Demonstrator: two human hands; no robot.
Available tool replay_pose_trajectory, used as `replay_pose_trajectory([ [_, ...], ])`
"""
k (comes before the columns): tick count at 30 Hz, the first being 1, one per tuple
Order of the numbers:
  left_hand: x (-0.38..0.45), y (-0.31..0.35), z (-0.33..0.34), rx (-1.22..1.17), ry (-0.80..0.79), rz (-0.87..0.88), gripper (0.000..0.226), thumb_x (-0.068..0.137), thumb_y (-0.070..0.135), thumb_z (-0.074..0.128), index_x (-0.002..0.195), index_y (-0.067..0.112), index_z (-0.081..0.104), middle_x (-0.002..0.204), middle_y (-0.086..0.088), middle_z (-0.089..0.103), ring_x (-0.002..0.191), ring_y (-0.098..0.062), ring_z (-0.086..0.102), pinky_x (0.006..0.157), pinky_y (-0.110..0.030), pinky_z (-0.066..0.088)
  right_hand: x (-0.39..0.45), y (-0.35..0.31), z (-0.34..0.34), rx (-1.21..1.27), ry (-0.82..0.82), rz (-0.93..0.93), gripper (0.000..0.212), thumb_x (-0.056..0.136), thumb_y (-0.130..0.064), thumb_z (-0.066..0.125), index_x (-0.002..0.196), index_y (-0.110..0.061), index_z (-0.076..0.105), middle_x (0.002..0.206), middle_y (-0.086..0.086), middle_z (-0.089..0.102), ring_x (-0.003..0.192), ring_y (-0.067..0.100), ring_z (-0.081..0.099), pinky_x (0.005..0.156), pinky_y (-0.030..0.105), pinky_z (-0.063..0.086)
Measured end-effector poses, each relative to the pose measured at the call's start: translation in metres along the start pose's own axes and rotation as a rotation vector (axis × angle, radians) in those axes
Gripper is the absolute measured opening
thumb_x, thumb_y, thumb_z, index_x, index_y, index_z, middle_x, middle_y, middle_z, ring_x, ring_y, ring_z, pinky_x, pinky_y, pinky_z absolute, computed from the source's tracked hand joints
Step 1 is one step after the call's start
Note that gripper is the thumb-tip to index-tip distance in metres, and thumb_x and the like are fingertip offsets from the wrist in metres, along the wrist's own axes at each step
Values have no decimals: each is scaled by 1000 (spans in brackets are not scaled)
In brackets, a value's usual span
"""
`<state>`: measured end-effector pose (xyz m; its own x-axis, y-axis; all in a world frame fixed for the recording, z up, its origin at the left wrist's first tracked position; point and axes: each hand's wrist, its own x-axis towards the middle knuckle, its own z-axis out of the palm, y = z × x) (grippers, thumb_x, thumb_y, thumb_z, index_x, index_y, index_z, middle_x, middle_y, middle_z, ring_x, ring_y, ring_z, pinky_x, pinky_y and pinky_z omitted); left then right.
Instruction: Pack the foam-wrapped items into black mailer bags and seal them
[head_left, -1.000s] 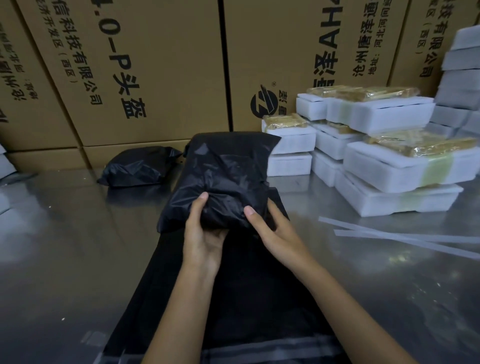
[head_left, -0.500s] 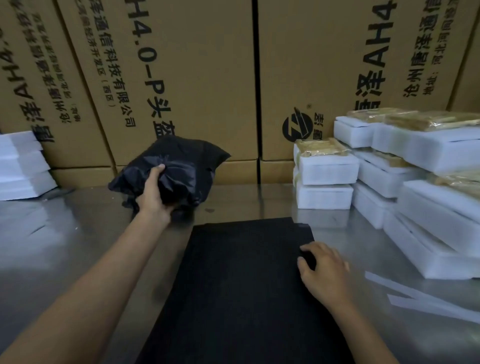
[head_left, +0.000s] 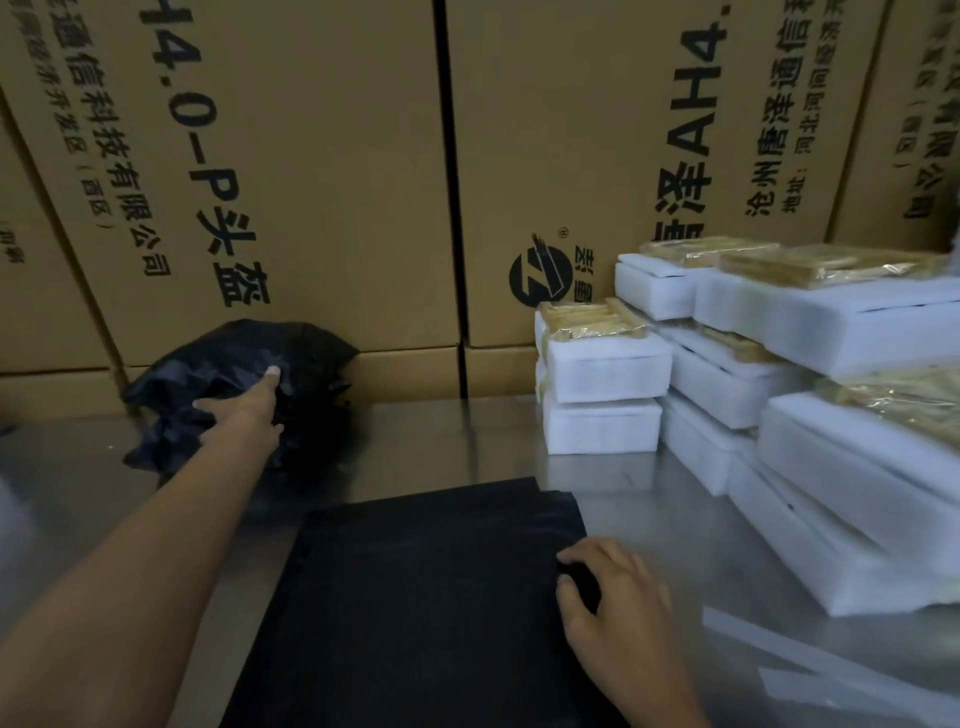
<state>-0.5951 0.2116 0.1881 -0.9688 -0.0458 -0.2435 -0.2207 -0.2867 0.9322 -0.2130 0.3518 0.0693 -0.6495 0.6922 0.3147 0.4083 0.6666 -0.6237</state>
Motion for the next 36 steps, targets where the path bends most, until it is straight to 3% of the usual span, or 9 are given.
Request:
replay_pose_trajectory([
  [4, -3, 3, 8, -93, -85, 54, 99, 97, 15, 63, 156, 24, -17, 165, -8, 11, 132, -30, 50, 107, -42, 45, 0, 0, 0, 13, 8, 4, 17, 96, -34, 56, 111, -42, 59, 113, -29, 48, 106, -9, 36, 90, 20, 24],
  [9, -20, 3, 11, 99, -246, 126, 100, 97, 8, 59, 154, 24, -22, 165, -8, 6, 148, -30, 21, 119, -40, 24, 0, 1, 2, 41, 24, 26, 17, 95, -30, 58, 108, -40, 61, 107, -28, 48, 101, -8, 35, 87, 20, 21],
  [13, -62, -16, 9, 413, -151, 260, 80, 96, 8, 52, 159, 21, 4, 160, -13, 24, 141, -36, 34, 115, -41, 32, 1, 1, 2, 36, 17, 41, 18, 95, -31, 58, 111, -37, 64, 108, -25, 47, 102, -5, 38, 90, 22, 23],
  [15, -97, -41, 10, 549, -117, 362, 64, 95, 9, 51, 153, 14, 24, 148, -18, 41, 129, -37, 46, 107, -41, 42, 2, 0, 1, 44, 9, 54, 19, 95, -30, 57, 111, -36, 65, 109, -25, 47, 109, 0, 45, 92, 22, 25],
  [20, -206, -120, 21, 830, -668, 365, 42, 93, 14, 61, 131, 28, 49, 87, 15, 49, 71, 1, 47, 54, -16, 37, -1, -6, -3, 38, -7, 77, 22, 96, -29, 56, 116, -34, 64, 117, -19, 53, 115, 4, 46, 92, 21, 24],
  [24, -236, -127, 57, 841, -855, 421, 55, 89, 18, 65, 137, 30, 44, 119, 9, 48, 86, 3, 47, 64, -17, 36, -3, -6, -1, 31, -5, 63, 23, 96, -28, 55, 117, -32, 64, 119, -17, 56, 112, 5, 46, 90, 22, 25],
  [28, -235, -107, 111, 806, -801, 447, 80, 87, 15, 69, 152, 19, 23, 146, -9, 43, 125, -24, 47, 92, -29, 40, 2, -3, -2, 237, 52, 146, 20, 96, -23, 56, 111, -30, 67, 108, -19, 59, 104, 0, 49, 97, 23, 37],
  [32, -225, -101, 164, 600, -812, 100, 88, 91, 43, 67, 157, 19, 15, 158, -10, 31, 139, -33, 39, 110, -45, 41, 4, -1, -5, 470, 74, 274, 17, 97, -21, 54, 107, -29, 65, 105, -9, 64, 103, 7, 60, 90, 31, 54],
  [36, -221, -100, 193, 321, -813, -237, 71, 84, 63, 65, 140, 22, 48, 149, -4, 41, 124, -28, 50, 91, -40, 55, 7, 1, -3, 507, 82, 274, 18, 97, -18, 53, 106, -26, 66, 103, -6, 67, 100, 10, 63, 91, 34, 54],
])
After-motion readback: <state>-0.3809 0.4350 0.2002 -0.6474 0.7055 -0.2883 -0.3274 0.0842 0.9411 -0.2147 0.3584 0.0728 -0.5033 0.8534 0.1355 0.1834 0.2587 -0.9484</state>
